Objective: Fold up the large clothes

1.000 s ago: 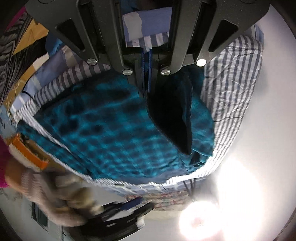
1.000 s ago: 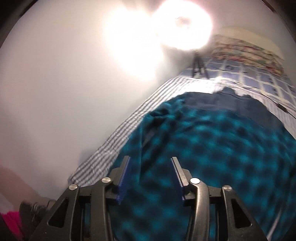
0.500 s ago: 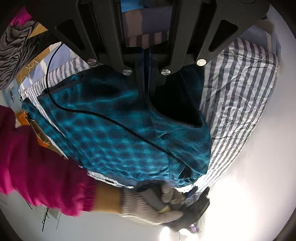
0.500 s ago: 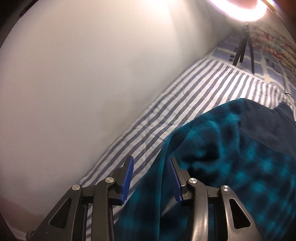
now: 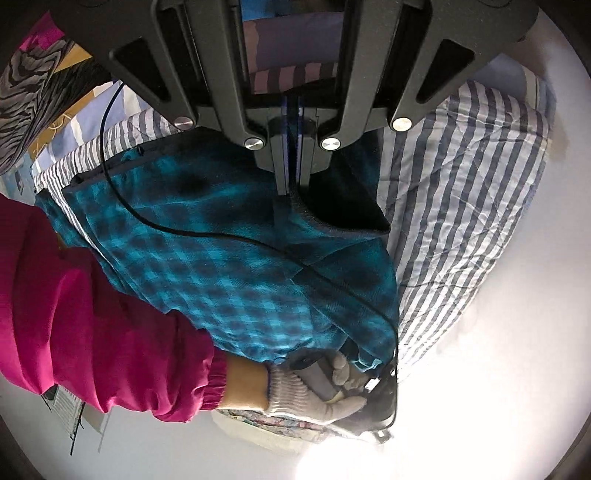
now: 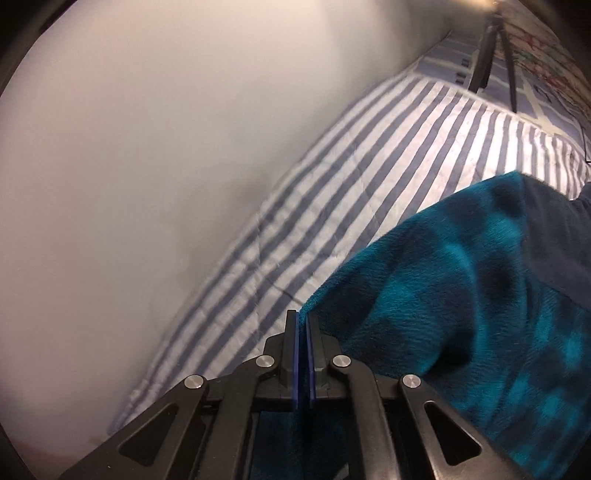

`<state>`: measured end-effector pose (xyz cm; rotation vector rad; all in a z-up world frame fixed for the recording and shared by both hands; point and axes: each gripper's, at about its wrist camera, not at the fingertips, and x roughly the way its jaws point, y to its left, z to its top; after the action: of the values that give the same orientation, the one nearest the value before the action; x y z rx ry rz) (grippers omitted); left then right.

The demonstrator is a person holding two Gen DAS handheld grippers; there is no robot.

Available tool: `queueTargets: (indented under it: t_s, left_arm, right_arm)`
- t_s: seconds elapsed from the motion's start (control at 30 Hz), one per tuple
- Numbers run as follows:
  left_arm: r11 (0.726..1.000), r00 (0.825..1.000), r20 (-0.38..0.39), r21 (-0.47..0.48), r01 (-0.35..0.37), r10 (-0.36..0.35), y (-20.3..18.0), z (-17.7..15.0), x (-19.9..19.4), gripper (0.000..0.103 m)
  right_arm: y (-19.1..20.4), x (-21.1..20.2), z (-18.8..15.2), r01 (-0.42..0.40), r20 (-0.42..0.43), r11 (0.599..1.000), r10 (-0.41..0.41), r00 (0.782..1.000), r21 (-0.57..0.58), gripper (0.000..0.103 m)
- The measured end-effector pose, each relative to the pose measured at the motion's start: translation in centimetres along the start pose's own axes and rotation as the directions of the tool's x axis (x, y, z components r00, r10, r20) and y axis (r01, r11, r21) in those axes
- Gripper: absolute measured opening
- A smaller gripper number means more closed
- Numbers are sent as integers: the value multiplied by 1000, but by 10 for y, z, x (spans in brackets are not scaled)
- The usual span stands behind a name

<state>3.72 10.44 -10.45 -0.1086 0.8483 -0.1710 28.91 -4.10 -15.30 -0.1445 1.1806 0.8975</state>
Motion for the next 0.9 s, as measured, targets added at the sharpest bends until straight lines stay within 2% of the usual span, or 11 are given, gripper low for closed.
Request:
queueTargets:
  t_s: [0.1, 0.23, 0.37, 0.53, 0.7, 0.8, 0.87, 0.9]
  left_arm:
    - [1000, 1000, 12, 26, -11, 10, -5, -2, -3, 0]
    - [999, 1000, 22, 44, -16, 15, -9, -2, -6, 0]
    - [997, 999, 46, 75, -27, 23, -14, -2, -11, 0]
    - [991, 997, 58, 127, -53, 46, -22, -5, -12, 0]
    - [979, 995, 84, 188, -77, 62, -30, -5, -17, 0]
    - [970, 994, 85, 228, -82, 64, -33, -9, -20, 0]
    - [963, 995, 81, 257, -84, 65, -36, -13, -22, 0]
    - [958, 994, 84, 274, -88, 67, -37, -15, -23, 0]
  right_arm:
    - [-14, -35, 0, -44, 69, 999, 42, 997, 24, 0]
    - [-49, -87, -7, -100, 179, 992, 84, 980, 82, 0]
    - [-93, -117, -29, -120, 230, 980, 82, 970, 159, 0]
    - [-148, -112, -67, -125, 210, 952, 67, 975, 278, 0]
    - [-176, -89, -102, -17, 124, 941, -27, 992, 338, 0]
    - [-174, -88, -115, 32, 100, 941, -70, 993, 338, 7]
    - [-166, -104, -124, 35, 121, 946, -78, 990, 323, 33]
    - [-162, -113, -128, 37, 134, 949, -83, 988, 313, 34]
